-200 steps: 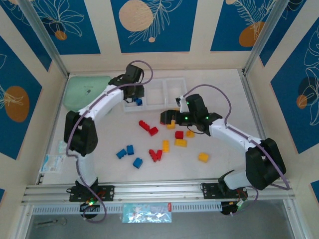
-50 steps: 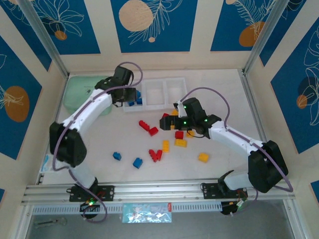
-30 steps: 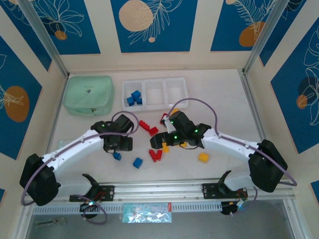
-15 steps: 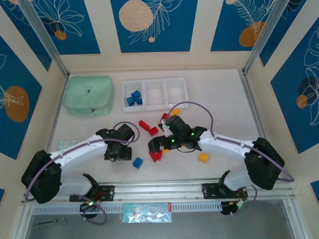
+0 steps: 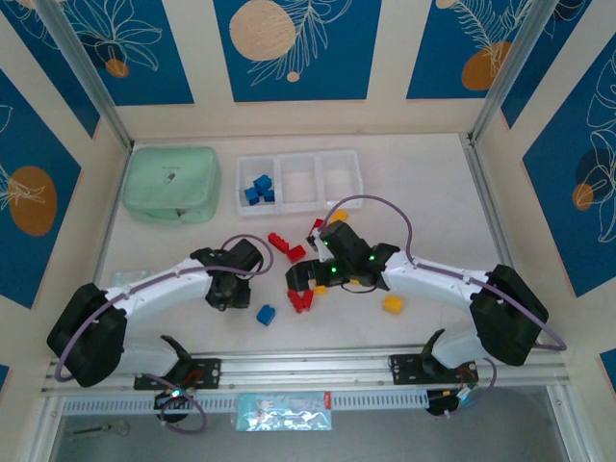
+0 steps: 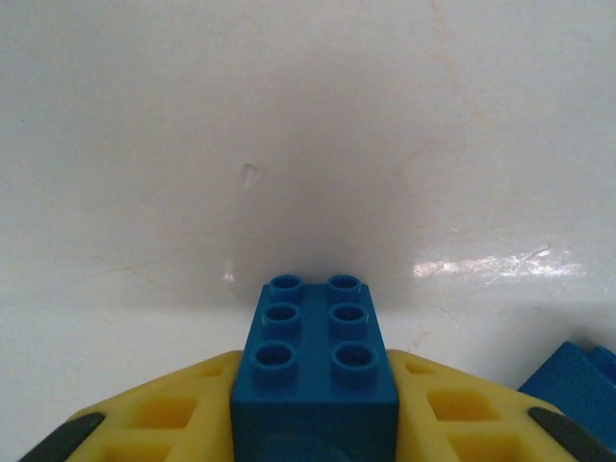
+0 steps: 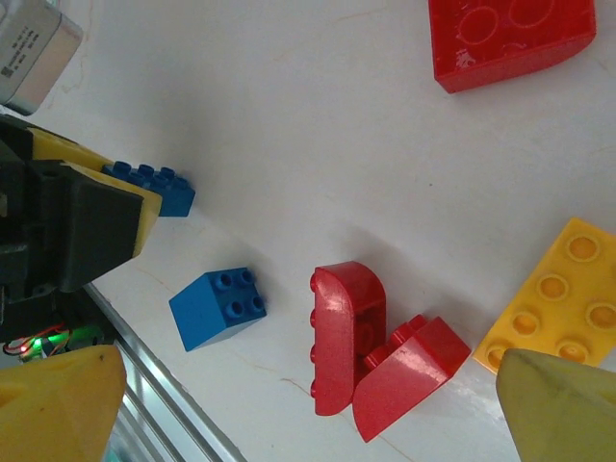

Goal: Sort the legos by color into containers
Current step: Pick up the lego from the bottom-left of the table, then place the lego in the container.

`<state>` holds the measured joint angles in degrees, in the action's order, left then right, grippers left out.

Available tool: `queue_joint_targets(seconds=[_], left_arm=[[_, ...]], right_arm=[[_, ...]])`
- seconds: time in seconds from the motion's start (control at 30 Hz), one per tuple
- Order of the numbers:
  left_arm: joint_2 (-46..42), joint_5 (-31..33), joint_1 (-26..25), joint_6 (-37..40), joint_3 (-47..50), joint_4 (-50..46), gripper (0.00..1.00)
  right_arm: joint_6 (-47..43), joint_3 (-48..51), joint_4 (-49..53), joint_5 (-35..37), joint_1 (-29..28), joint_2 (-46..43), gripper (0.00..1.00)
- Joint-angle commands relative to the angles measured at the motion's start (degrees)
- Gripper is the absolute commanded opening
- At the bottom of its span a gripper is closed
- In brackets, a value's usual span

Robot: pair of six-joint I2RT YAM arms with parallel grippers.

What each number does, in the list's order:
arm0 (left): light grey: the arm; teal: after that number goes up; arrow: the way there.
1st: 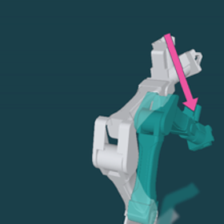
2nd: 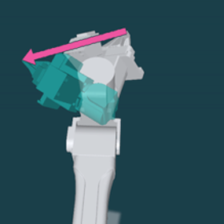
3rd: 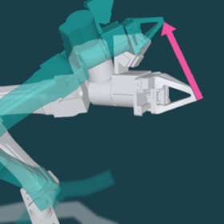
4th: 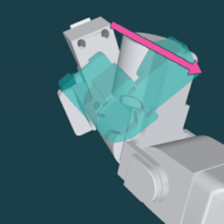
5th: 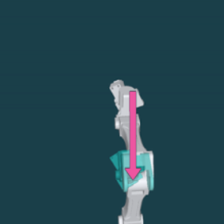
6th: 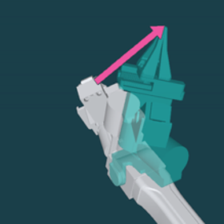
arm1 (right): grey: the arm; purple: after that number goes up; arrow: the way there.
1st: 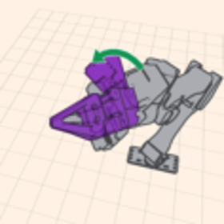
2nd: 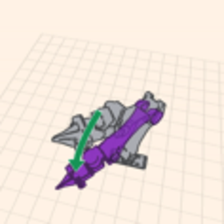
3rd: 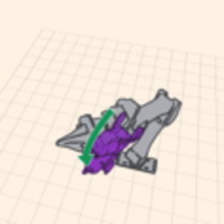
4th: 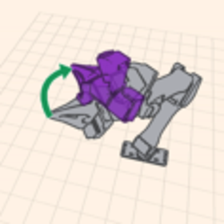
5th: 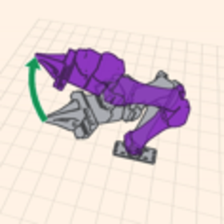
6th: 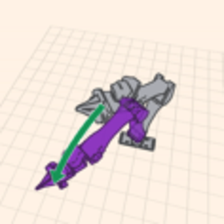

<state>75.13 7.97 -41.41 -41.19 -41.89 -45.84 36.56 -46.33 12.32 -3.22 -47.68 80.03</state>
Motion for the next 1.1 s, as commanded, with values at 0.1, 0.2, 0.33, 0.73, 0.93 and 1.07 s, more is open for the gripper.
queue_joint_targets(seconds=[0.1,0.2,0.33,0.73,0.93,1.07], left_arm=[[-2.46,2.05,-0.34,1.08,-3.28,-3.74,0.29],[-5.08,4.42,-0.26,1.27,-5.34,-4.91,0.27],[-6.45,7.44,0.58,3.16,-10.92,-4.79,0.26],[10.26,9.81,9.26,14.57,-34.22,1.08,0.26],[23.17,9.12,15.03,16.8,-44.88,3.92,0.26],[32.95,10.58,16.4,18.4,-54.86,1.63,0.27]], right_arm=[[1.25,1.68,-0.88,-1.35,2.35,-3.09,0.99],[0.54,1.99,-0.83,-1.17,3.65,-4.25,0.99],[-0.16,1.45,-0.75,-2.94,7.15,-4.89,0.99],[-5.23,-3.07,-0.58,0.83,12.35,-5.44,0.99],[-6.54,-4.59,-2.53,0.26,15.07,-3.72,0.99],[-6.14,-6.58,-0.97,-1.88,16.89,-1.81,0.99]])
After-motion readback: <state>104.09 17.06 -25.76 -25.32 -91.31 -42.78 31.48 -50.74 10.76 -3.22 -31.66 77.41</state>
